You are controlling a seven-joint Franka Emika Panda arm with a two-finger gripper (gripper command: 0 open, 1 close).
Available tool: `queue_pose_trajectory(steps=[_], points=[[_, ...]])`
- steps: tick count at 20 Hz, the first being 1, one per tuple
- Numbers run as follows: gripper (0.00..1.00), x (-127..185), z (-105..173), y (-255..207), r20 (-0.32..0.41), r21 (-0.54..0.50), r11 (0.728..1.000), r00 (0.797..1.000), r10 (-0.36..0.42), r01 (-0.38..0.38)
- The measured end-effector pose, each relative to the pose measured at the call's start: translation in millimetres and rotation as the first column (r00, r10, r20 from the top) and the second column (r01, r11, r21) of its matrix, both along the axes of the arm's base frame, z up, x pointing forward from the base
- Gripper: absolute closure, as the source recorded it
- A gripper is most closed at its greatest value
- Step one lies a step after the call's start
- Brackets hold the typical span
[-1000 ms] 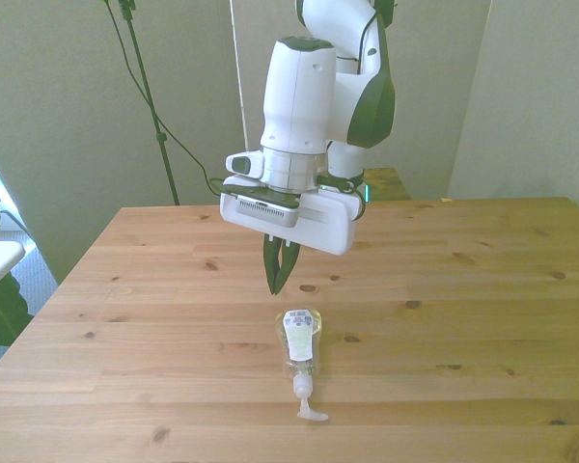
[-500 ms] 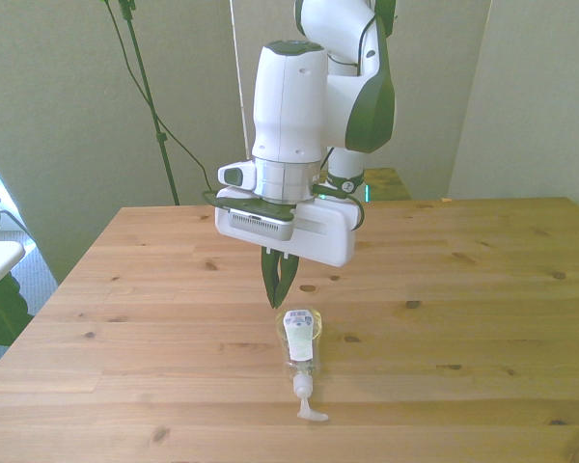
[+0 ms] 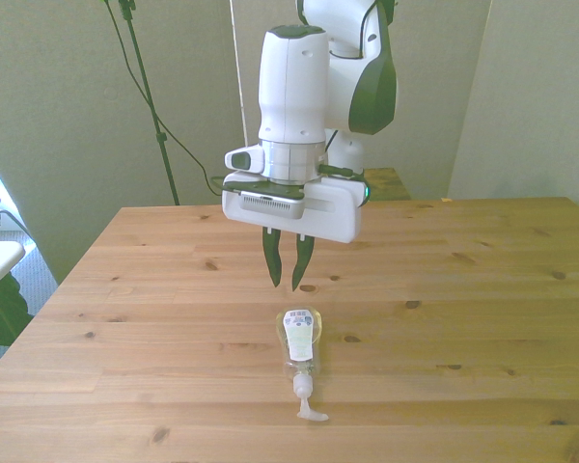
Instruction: Knock down the sanitizer
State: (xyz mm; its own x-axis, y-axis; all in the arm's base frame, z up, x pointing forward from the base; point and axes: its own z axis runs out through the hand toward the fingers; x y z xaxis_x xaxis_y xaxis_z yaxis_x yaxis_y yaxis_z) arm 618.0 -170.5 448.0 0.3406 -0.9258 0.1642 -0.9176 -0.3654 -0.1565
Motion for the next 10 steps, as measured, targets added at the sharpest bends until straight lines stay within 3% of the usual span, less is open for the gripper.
queue_pose_trajectory(steps=[10], points=[[0.00, -63, 13, 26, -0.025, 0.028, 0.997, 0.997, 0.073, -0.072]])
